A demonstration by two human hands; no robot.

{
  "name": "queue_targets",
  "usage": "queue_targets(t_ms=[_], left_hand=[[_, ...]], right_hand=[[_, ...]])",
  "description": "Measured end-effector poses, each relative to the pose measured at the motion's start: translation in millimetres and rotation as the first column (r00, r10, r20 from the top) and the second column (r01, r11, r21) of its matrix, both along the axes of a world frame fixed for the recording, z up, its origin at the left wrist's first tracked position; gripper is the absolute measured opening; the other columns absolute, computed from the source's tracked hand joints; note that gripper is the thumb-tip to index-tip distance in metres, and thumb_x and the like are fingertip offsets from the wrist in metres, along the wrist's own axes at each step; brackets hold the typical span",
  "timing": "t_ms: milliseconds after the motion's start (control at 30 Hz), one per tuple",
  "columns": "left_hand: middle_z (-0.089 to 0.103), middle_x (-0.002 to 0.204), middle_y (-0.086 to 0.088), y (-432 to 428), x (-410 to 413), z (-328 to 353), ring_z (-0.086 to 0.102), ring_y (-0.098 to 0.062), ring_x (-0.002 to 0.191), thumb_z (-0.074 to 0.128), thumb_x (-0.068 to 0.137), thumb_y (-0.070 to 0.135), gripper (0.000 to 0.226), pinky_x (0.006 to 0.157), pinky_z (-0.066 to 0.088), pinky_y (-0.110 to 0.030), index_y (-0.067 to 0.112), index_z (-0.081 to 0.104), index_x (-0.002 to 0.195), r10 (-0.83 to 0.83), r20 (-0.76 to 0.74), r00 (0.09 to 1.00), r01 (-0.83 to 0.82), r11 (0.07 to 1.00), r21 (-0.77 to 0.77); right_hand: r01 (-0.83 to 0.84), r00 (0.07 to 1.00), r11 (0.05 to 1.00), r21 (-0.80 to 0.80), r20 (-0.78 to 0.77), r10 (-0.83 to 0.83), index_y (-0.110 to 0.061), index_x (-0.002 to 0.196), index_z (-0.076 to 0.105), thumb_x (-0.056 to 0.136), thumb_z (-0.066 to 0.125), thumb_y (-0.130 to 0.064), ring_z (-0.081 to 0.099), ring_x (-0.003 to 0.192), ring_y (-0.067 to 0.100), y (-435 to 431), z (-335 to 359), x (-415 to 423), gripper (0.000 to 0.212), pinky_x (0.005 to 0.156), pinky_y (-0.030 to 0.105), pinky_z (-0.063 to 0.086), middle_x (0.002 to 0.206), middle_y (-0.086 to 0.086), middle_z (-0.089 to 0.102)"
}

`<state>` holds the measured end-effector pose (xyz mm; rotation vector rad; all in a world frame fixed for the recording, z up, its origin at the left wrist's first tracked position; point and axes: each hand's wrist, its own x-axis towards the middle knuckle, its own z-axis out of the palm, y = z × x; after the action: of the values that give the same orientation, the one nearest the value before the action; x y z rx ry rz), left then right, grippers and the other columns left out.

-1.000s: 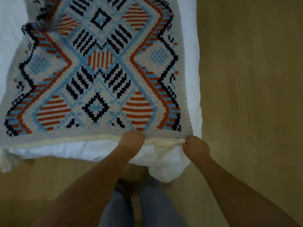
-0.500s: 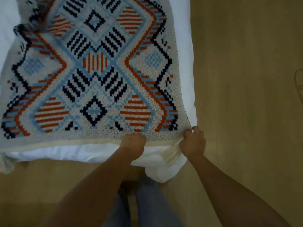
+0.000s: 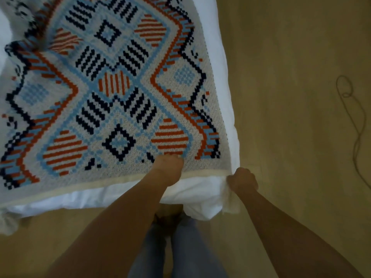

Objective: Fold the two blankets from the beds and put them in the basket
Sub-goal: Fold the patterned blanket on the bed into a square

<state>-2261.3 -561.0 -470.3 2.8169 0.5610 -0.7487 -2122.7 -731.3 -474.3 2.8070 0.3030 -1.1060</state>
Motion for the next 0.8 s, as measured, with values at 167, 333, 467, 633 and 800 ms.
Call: queue_targets(t_ms=[167,333,467,633,800], left_hand=[[0.064,0.103,-0.005,10.7,13.1,31.8,0.061,-0.020,0.091,0.044,0.091,0.013,0.025,0.069,0.043,-0.028,0.013,0.060,0.111,-0.073,-0.015,0.997,0.074,0.996,0.040],[0.061,0.109,-0.008,7.7,57.2,86.0,0.059,-0.023,0.095,0.041,0.091,0.015,0.024,0.075,0.045,-0.031,0.012,0.054,0.111,-0.075,0.030,0.997,0.074,0.996,0.044],[0.059,0.108,-0.007,-13.0,102.4,123.5,0.059,-0.023,0.095,0.041,0.092,0.014,0.018,0.075,0.045,-0.031,0.010,0.053,0.104,0.020,0.048,0.999,-0.022,0.999,0.038],[0.058,0.108,-0.008,-41.0,152.5,161.1,0.058,-0.024,0.096,0.039,0.094,0.020,0.020,0.074,0.045,-0.031,0.007,0.053,0.101,0.171,0.072,0.983,-0.175,0.983,0.055],[0.059,0.110,-0.008,-47.7,194.9,195.2,0.058,-0.022,0.097,0.040,0.094,0.018,0.021,0.073,0.042,-0.026,0.007,0.055,0.103,0.283,0.125,0.951,-0.296,0.949,0.104]], right_hand=[[-0.056,0.998,0.972,0.228,0.018,0.053,-0.009,0.075,0.048,0.089,0.045,-0.022,0.058,0.091,0.027,17.5,32.0,-12.1,0.019,0.070,0.030,0.044,0.091,0.009,0.055],[-0.137,0.990,0.914,0.382,0.078,0.116,-0.014,0.058,0.036,0.089,0.047,-0.019,0.057,0.085,0.025,30.7,73.6,-0.9,0.033,0.061,0.025,0.037,0.085,0.009,0.052],[-0.266,0.964,0.848,0.458,0.136,0.229,-0.011,0.061,0.039,0.089,0.046,-0.018,0.055,0.091,0.027,27.5,111.3,33.4,0.029,0.065,0.026,0.035,0.088,0.009,0.047],[-0.478,0.873,0.717,0.508,0.180,0.454,-0.016,0.059,0.027,0.090,0.043,-0.018,0.047,0.087,0.021,1.3,148.5,95.9,0.035,0.068,0.026,0.031,0.076,0.000,0.040],[-0.615,0.772,0.549,0.565,0.293,0.564,-0.005,0.093,0.056,0.092,0.041,-0.018,0.053,0.100,0.026,2.8,182.9,153.6,0.020,0.071,0.028,0.034,0.109,0.014,0.056]])
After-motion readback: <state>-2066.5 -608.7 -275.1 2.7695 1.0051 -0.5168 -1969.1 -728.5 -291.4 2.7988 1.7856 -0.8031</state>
